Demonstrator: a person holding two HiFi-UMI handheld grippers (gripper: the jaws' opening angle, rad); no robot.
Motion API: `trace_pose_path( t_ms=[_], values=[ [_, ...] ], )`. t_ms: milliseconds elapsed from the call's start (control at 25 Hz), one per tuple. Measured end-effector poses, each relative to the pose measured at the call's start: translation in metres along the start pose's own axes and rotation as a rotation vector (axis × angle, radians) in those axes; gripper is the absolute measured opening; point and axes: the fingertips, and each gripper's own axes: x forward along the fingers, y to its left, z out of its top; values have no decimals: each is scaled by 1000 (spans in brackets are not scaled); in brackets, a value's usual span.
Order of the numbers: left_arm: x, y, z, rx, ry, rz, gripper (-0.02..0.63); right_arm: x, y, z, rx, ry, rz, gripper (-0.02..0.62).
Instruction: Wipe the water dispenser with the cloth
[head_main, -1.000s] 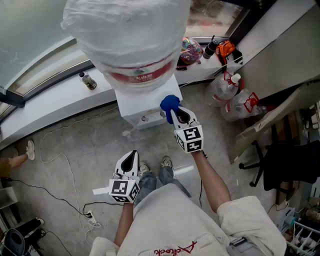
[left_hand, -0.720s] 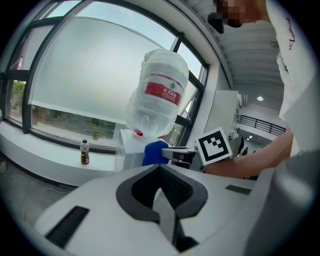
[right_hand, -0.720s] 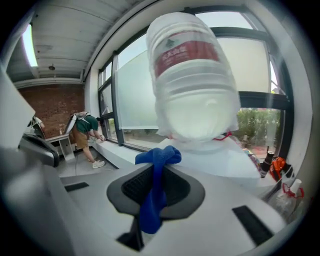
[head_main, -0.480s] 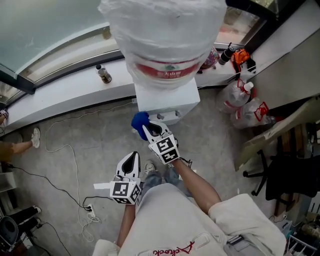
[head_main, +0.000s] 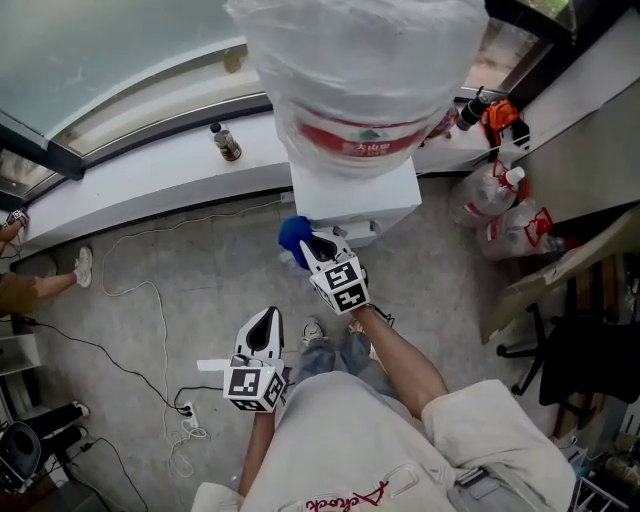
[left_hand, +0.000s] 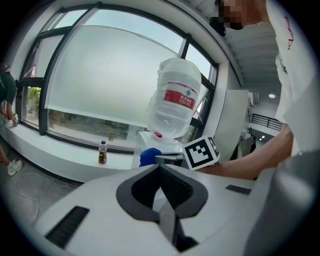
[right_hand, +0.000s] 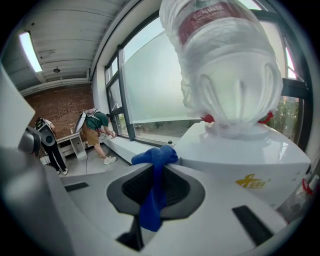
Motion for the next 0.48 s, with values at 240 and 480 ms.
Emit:
trace_pose_path(
  t_ms=[240,480],
  values=[
    [16,-11,1,18,15,-43,12,-18,-38,-8,9,7,-68,54],
    [39,-34,2,38,26,-103,12,-48,-86,-15,31,-3,-155,53]
  ],
)
